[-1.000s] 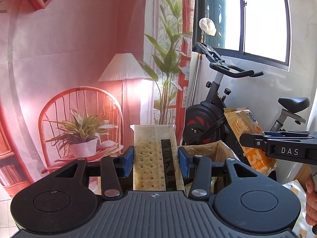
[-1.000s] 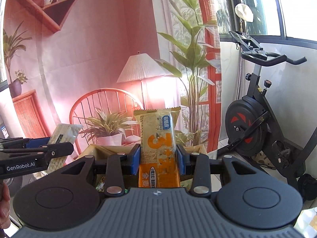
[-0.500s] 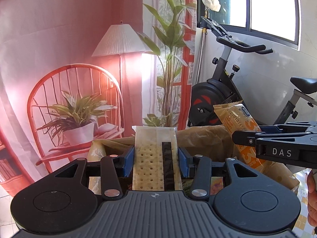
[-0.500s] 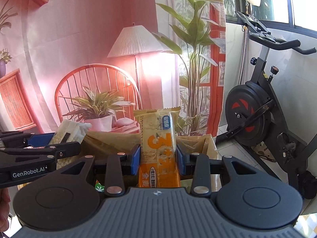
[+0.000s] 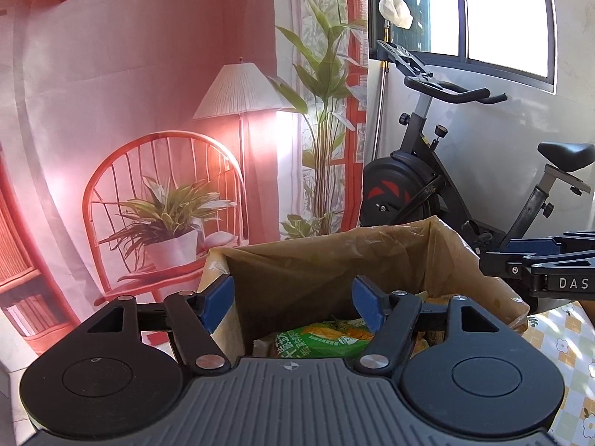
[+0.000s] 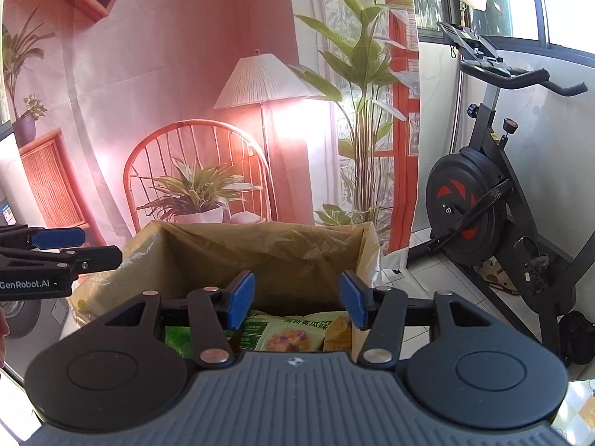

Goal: Organize snacks
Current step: 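Move both open tools back down to the remaining snacks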

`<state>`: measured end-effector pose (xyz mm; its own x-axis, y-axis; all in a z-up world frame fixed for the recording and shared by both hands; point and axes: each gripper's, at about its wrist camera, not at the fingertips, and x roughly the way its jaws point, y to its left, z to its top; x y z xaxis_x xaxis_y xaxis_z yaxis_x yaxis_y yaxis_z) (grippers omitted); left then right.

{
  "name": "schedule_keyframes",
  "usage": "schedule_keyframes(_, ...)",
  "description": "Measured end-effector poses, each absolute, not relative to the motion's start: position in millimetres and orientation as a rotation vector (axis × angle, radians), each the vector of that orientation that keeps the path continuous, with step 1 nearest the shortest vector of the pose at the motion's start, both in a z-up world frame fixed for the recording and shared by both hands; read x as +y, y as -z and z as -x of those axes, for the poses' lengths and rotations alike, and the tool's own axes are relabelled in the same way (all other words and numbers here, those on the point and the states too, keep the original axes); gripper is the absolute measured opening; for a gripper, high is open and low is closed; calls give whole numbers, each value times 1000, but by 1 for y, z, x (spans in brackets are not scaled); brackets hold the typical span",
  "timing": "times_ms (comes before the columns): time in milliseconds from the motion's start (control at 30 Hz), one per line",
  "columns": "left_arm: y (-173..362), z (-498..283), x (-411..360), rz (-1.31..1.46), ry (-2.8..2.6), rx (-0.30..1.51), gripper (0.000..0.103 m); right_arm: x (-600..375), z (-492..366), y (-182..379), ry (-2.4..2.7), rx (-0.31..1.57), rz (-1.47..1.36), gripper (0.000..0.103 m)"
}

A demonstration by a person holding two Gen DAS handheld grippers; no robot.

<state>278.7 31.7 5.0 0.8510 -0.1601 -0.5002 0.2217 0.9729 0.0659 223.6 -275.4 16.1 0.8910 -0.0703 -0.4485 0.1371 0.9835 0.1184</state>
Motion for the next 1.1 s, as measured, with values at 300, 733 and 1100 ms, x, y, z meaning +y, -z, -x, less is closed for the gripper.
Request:
schedule_keyframes(300, 15, -204, 62, -50, 162, 547, 72, -302, -146, 23, 128, 471, -174, 55)
schedule_keyframes(733, 117, -161, 74, 91, 37, 704, 68, -337, -116, 146, 157, 624, -280, 35)
schedule_keyframes(1100, 150, -180, 81, 87, -57, 735, 61, -343, -158, 199, 125, 696, -370, 27)
